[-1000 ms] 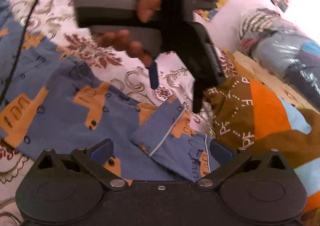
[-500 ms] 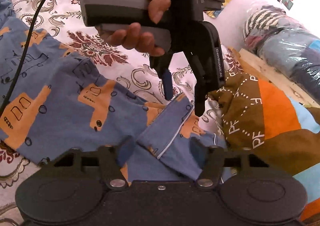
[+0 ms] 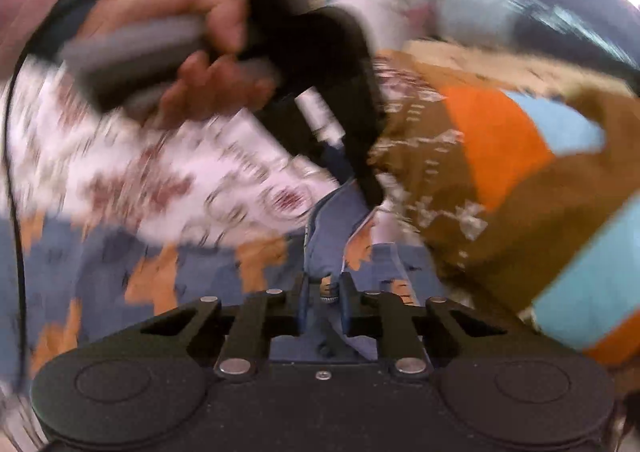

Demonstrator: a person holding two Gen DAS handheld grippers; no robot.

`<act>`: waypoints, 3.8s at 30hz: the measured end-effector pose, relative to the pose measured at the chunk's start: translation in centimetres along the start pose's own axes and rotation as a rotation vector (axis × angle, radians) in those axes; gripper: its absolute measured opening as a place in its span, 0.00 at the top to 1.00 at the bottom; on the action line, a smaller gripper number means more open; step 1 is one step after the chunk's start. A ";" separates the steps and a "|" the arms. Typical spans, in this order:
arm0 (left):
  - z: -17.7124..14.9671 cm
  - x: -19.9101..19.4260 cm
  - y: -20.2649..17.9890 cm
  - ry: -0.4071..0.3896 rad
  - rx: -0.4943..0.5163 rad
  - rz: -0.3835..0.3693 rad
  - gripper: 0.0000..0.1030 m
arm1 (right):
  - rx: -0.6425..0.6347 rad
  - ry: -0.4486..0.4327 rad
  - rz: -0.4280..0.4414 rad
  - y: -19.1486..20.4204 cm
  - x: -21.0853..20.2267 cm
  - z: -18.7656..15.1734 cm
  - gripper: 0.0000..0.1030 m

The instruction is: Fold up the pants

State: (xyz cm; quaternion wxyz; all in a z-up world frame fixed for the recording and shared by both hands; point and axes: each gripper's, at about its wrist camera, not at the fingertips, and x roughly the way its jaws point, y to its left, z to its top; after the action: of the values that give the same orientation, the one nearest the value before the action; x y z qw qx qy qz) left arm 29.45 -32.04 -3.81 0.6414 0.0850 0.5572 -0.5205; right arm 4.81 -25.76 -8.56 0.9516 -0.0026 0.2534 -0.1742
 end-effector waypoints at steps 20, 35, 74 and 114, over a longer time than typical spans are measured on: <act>0.4 5.5 -2.5 -0.093 -0.206 0.083 0.65 | 0.568 0.118 -0.138 -9.7 1.7 -1.7 0.83; -2.2 2.9 -2.1 -0.259 -0.177 0.153 0.05 | 0.569 0.075 -0.140 -8.8 0.2 -1.6 0.07; -21.7 -21.6 17.4 -0.171 -0.111 0.535 0.00 | -0.180 0.127 0.502 7.8 0.0 1.6 0.01; -22.1 -16.5 19.8 -0.132 0.040 0.584 0.49 | -0.303 0.150 0.356 11.2 9.0 3.4 0.03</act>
State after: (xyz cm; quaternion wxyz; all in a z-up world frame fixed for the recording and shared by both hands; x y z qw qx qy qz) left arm 33.45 1.42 -7.94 0.7970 0.2203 0.4559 -0.3293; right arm 17.46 -18.56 -10.94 0.9345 -0.0879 0.3430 0.0364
